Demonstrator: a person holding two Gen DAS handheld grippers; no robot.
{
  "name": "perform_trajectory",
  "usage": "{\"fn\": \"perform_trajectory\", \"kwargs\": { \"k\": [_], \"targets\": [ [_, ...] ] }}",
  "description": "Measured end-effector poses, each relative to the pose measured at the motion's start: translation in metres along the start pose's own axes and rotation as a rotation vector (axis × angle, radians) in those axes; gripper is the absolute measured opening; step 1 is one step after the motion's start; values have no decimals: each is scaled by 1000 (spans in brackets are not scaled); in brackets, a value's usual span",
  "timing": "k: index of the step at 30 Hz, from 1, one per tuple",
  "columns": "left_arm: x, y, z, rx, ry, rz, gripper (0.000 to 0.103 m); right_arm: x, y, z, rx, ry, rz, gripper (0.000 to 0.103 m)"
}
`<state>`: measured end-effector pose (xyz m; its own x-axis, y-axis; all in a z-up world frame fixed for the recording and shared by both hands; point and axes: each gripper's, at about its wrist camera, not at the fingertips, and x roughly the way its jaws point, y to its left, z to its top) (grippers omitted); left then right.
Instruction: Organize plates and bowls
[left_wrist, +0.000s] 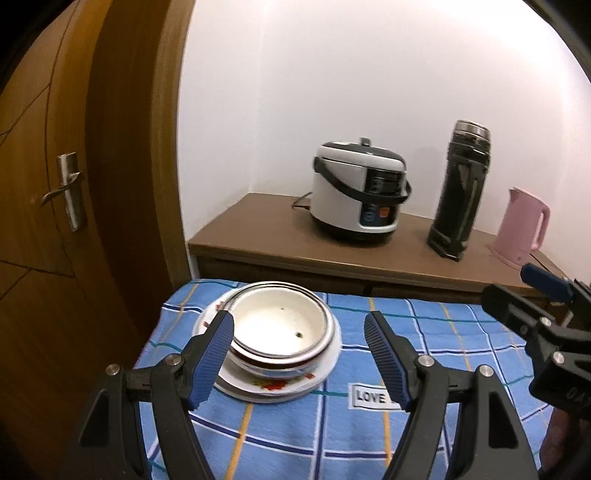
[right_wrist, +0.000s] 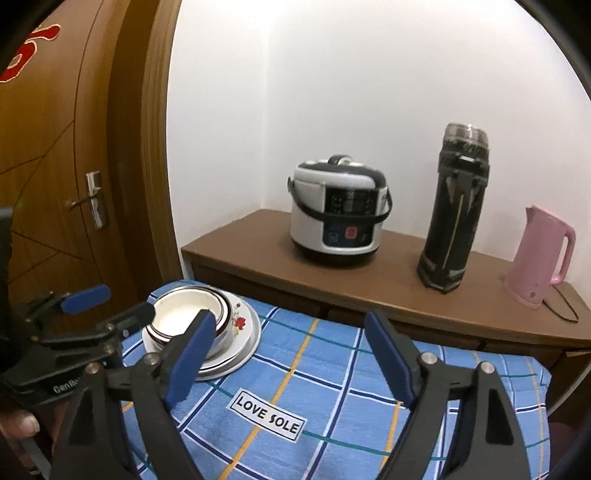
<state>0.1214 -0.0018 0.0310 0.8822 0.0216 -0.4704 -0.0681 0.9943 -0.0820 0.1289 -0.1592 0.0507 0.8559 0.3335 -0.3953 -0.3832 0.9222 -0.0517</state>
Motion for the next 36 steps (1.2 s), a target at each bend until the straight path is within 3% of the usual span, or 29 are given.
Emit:
{"fn": "perform_trajectory", "kwargs": {
  "k": [15, 36],
  "targets": [
    [-13, -18, 0, 25, -17, -9, 75, -18, -11, -2, 15, -42, -4, 88],
    [-14, -19, 1, 25, -15, -18, 75, -18, -7, -1, -2, -31, 1, 89]
  ]
}}
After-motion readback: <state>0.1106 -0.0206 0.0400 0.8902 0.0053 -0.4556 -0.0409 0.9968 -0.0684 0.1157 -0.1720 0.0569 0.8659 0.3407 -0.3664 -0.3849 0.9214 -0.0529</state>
